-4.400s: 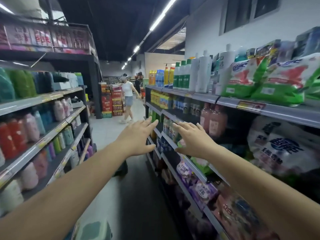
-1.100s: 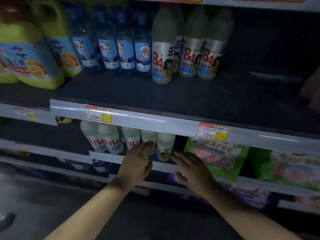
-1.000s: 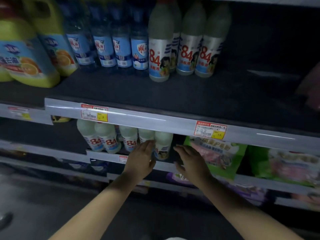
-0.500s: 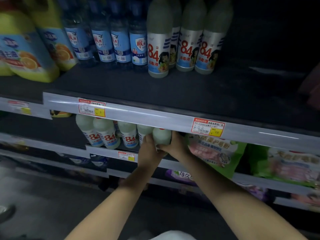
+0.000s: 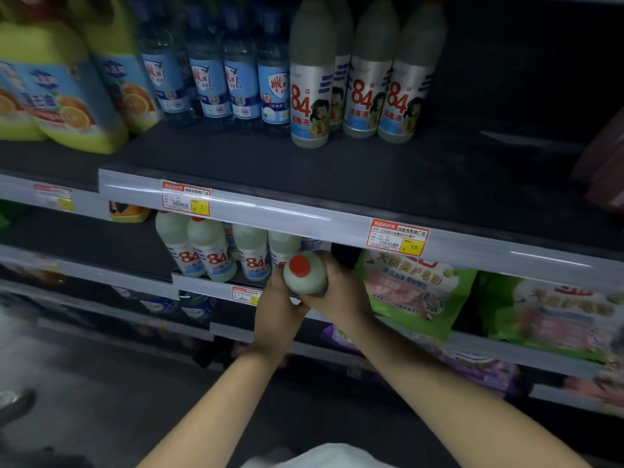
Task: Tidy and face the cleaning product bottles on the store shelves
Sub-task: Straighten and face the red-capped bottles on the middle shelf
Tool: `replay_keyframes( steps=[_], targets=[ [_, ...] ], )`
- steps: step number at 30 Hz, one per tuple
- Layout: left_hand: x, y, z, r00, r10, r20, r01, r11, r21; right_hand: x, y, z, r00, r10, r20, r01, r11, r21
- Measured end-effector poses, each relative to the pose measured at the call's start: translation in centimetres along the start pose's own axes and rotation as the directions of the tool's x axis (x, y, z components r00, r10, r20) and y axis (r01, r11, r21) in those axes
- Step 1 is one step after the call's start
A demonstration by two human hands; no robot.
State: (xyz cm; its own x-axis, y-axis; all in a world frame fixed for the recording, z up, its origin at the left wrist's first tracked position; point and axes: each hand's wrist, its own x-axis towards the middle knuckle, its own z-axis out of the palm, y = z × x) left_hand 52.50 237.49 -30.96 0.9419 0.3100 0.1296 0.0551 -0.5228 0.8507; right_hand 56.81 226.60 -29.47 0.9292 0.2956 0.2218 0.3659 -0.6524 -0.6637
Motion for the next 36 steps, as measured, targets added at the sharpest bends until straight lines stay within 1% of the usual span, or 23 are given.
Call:
replay_keyframes(
  steps=[5,7,10,13,17,21,25,29,32,34,36],
  targets=[
    [-1.0,1.7,-2.4,1.000,0.025,0.000,-0.025,1.000,0.011,-1.5,-3.2,-2.8,0.991,-0.113,-0.072,0.111,0.993,-0.036],
    [-1.5,3.0,-3.6,0.999,0.044,-0.002,-0.044,0.999,0.012,-1.8,-4.7,-4.3,0.989,-0.125,-0.082,0.123,0.992,-0.036],
    [-1.8,5.2,-5.5,0.986,0.161,-0.036,-0.160,0.987,0.031,-1.9,-7.2,-6.7,0.988,-0.128,-0.089,0.122,0.990,-0.068],
    [-1.7,8.0,-7.5,0.971,0.226,-0.075,-0.226,0.974,0.006,-1.7,-9.5,-9.6,0.980,-0.157,-0.122,0.147,0.985,-0.085],
    [-1.4,11.8,-10.1,0.942,0.332,-0.053,-0.332,0.943,0.009,-1.3,-12.1,-13.2,0.971,-0.187,-0.147,0.177,0.981,-0.082],
    [-0.3,15.0,-11.5,0.904,0.421,-0.073,-0.422,0.907,0.005,-0.8,-13.8,-15.5,0.936,-0.235,-0.261,0.233,0.972,-0.042],
    [2.0,17.1,-11.1,0.841,0.531,-0.104,-0.531,0.847,0.033,0.9,-14.1,-17.1,0.913,-0.235,-0.333,0.231,0.972,-0.050],
    [4.7,17.9,-9.5,0.857,0.507,-0.097,-0.506,0.862,0.037,2.7,-13.1,-17.6,0.916,-0.193,-0.351,0.178,0.981,-0.075],
    [6.4,17.7,-7.9,0.873,0.484,-0.052,-0.486,0.873,-0.029,4.0,-11.9,-17.7,0.926,-0.129,-0.354,0.113,0.991,-0.066],
    [7.5,17.7,-7.2,0.896,0.445,-0.006,-0.444,0.893,-0.074,4.9,-11.2,-17.5,0.935,-0.087,-0.345,0.078,0.996,-0.039],
    [8.7,17.7,-6.5,0.892,0.451,0.006,-0.448,0.889,-0.096,6.0,-10.3,-17.5,0.933,-0.074,-0.351,0.078,0.997,-0.004]
  ],
)
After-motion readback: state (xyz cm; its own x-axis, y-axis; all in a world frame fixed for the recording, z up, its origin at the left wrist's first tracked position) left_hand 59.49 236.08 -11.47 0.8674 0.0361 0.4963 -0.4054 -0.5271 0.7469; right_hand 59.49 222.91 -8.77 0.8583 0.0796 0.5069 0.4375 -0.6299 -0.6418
